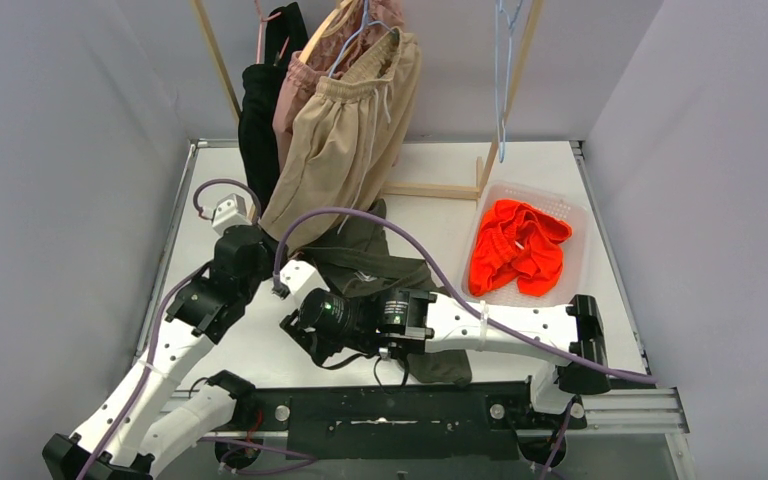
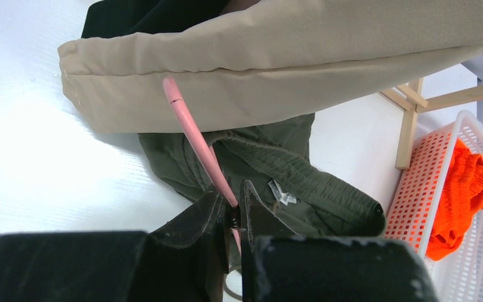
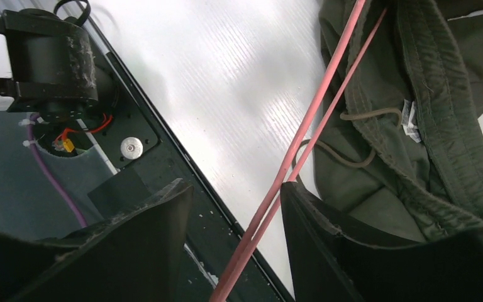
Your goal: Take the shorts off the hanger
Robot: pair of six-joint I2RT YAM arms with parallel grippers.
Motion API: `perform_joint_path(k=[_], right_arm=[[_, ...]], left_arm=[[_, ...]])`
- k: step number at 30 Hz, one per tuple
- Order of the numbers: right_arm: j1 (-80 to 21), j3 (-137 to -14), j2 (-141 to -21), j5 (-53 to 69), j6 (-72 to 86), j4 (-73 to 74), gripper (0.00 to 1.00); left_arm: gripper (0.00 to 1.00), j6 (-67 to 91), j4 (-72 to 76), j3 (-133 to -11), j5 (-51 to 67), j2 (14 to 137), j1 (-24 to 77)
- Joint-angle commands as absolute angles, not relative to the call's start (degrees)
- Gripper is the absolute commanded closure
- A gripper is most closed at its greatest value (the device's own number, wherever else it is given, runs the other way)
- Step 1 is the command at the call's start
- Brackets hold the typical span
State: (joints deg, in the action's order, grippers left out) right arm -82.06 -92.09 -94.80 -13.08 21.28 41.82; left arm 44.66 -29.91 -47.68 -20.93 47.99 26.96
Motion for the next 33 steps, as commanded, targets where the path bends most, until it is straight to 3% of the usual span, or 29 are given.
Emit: perform_joint_path(k=[1, 5, 6, 8, 11, 12, 20, 23, 31, 33], right_arm=[[-82.68, -95.16, -94.51, -16.09, 23.08, 44.74, 0.46], [-82.77, -93.67, -94.1, -18.11, 23.55, 45.51, 0.51], [-82.53, -93.68, -94.13, -19.22, 24.29, 46.68, 0.58], [-82.01, -93.15, -93.34, -20.76, 25.28, 47.33, 0.82], [-81.66, -90.14, -90.19, -21.67, 25.77, 45.05, 0.99], [-81.65, -89.08, -88.78, -22.34, 26.13, 44.6, 1.0], [-81.94, -77.08, -73.9, -23.98, 30.84, 39.6, 1.0], [-82.02, -72.97, -68.94, -25.32, 32.83, 39.06, 1.0], [-82.18, -65.62, -58.96, -28.09, 36.76, 38.74, 1.0], [-82.22, -64.87, -58.12, -28.8, 37.35, 39.08, 1.0]], left_arm=[[1.0, 46.58, -25.58, -49.77, -23.99, 46.68, 27.13], [1.0, 46.6, -25.23, -48.64, -23.56, 45.52, 27.16], [1.0, 46.58, -25.22, -48.41, -23.49, 45.19, 27.11], [1.0, 46.56, -25.09, -47.89, -23.47, 44.51, 27.15], [1.0, 44.4, -23.72, -46.95, -23.04, 42.75, 27.11], [0.99, 43.16, -22.96, -46.56, -22.37, 41.87, 27.08], [0.49, 30.96, -20.51, -44.45, -4.85, 35.2, 27.07], [0.41, 29.37, -19.46, -42.36, -0.73, 32.99, 27.07], [0.34, 23.91, -20.02, -44.39, 8.04, 29.34, 27.07], [0.28, 22.95, -19.49, -44.33, 8.24, 28.13, 27.07]])
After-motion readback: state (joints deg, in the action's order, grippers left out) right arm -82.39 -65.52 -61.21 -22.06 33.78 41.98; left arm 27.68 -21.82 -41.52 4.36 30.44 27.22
